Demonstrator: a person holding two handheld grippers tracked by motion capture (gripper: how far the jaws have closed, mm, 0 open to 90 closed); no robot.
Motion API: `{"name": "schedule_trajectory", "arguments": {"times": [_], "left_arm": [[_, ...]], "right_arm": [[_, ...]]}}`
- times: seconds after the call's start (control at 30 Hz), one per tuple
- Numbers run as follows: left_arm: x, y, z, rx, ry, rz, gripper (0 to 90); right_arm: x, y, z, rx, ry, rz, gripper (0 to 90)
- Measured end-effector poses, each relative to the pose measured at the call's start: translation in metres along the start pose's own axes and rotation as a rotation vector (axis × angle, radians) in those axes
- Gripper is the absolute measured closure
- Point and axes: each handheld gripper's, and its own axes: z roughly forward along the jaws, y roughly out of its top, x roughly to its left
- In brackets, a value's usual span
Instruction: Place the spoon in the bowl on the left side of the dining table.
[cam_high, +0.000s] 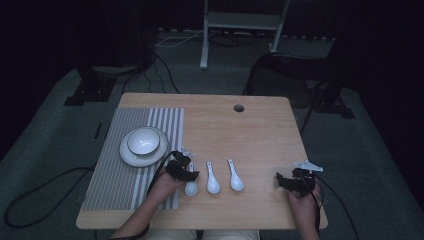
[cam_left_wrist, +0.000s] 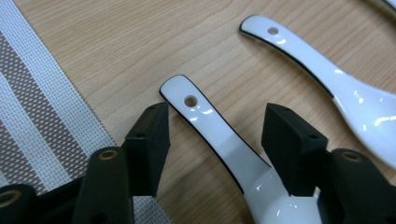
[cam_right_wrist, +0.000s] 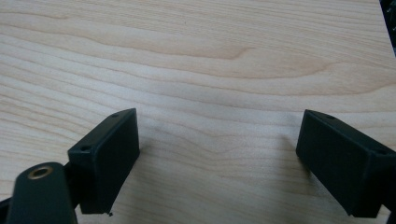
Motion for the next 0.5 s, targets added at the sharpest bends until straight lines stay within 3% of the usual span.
{"name": "schedule_trajectory", "arguments": {"times": [0.1,0.23,0.37,0.5], "left_arm": [[-0.0023,0.0003,-0.0009,0.007,0.000,0.020,52.5],[-0.0030,-0.0001,-0.0015,0.003,-0.011,0.041,72.1],[-0.0026,0.0006,-0.0017,0.010,-0.020,0.057,74.7],[-0.0001,-0.0001,-0.0018,0.003,-0.030,0.027,74.9]], "right_arm": [[0.0000,0.0000,0.0000,0.000,0.000,0.000,12.6],[0.0000,0.0000,0.0000,0.000,0.000,0.000,12.6],[0.0000,0.0000,0.0000,0.000,0.000,0.000,12.6],[0.0000,0.0000,0.0000,0.000,0.000,0.000,12.6]]}}
